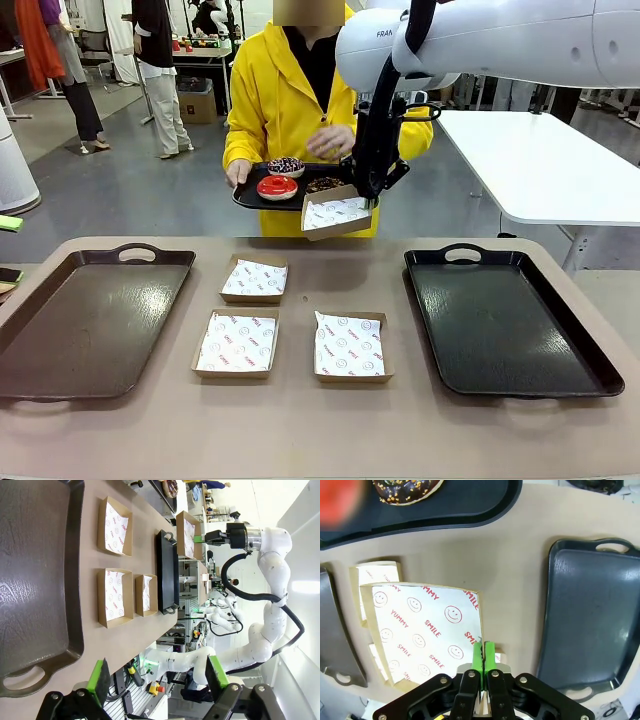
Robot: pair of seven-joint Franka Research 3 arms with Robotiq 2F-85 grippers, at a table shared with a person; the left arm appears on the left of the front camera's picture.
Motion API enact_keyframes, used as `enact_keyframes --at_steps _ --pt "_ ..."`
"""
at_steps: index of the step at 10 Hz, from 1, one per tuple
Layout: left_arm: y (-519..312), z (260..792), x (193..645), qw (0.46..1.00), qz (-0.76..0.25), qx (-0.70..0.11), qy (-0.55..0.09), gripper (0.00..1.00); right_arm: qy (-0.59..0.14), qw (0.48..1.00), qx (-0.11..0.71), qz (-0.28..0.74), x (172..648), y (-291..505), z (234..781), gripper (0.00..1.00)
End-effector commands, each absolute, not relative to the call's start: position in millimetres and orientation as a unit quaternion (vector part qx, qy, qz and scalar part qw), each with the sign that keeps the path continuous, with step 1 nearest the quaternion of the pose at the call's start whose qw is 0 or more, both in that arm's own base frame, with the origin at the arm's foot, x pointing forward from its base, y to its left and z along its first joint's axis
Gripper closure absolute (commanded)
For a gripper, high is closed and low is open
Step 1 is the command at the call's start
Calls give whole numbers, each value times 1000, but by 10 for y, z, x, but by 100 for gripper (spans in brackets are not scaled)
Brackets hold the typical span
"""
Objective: Individually package the donuts and arrange them on the tray.
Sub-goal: Place the picked Paper togo box on the Handle tray while simultaneously picking up another Paper togo box from the table with the other hand.
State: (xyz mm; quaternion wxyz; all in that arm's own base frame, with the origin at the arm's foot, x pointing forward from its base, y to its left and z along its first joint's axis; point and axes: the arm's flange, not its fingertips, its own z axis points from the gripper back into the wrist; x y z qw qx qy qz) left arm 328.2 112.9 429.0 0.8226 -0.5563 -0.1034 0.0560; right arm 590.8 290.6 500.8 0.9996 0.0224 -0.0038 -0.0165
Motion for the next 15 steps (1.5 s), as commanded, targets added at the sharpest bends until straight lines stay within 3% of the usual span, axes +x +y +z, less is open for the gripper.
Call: enact_keyframes --at_steps 1,15 --pt "1135 4298 3277 819 55 -560 -108 0 -8 999 26 -19 5878 2879 5006 99" --pt "1135 4298 3277 819 55 -560 -108 0 -8 999 26 -19 5878 2879 5006 99"
